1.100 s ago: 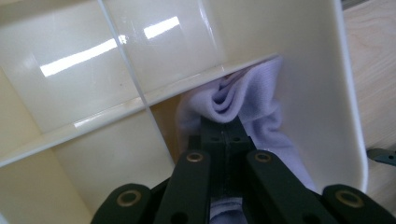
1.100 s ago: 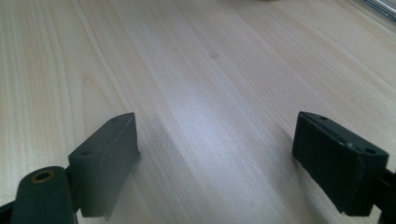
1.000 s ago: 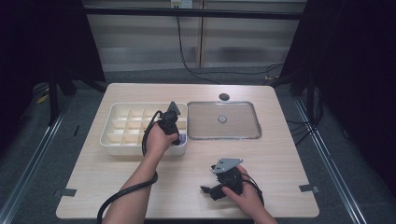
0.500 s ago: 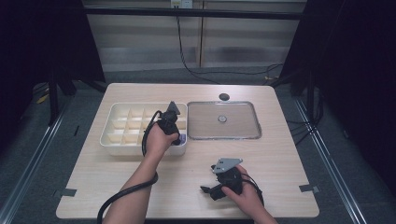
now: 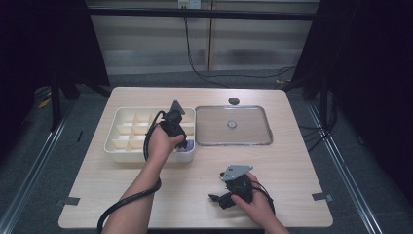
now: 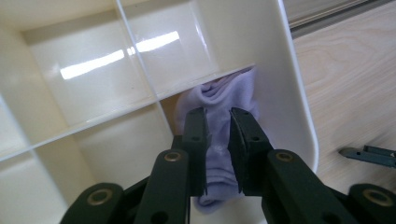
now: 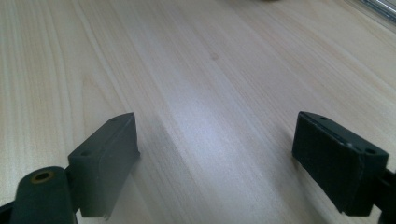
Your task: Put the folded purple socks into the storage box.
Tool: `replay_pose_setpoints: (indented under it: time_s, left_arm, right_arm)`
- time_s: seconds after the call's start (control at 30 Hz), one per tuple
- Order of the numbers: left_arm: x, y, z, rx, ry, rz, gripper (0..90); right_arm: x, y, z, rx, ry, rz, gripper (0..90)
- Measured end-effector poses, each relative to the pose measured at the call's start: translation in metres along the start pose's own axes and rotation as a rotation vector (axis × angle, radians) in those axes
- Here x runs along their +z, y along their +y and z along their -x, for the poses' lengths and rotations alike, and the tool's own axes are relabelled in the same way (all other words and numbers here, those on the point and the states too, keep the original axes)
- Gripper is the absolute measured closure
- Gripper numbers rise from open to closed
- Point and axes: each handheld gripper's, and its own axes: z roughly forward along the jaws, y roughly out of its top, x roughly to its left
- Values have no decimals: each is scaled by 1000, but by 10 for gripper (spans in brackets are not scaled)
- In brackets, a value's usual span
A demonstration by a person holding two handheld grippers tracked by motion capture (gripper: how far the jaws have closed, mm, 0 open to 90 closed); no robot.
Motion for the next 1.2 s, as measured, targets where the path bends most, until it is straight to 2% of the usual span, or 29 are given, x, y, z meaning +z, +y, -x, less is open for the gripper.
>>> replay_pose_setpoints:
  time_s: [0.2, 0.63, 0.83, 1.2]
  left_arm:
    - [-11, -1, 2, 14, -11, 15, 705]
    - [-32, -10, -1, 33, -17, 48, 505]
    - [-39, -16, -3, 46, -10, 58, 477]
    - [-47, -26, -4, 58, -22, 80, 391]
  right_arm:
    - [0, 0, 0, 0, 0, 0, 136]
    - [0, 0, 0, 0, 0, 0, 136]
    - [0, 0, 0, 0, 0, 0, 136]
    - [0, 0, 0, 0, 0, 0, 136]
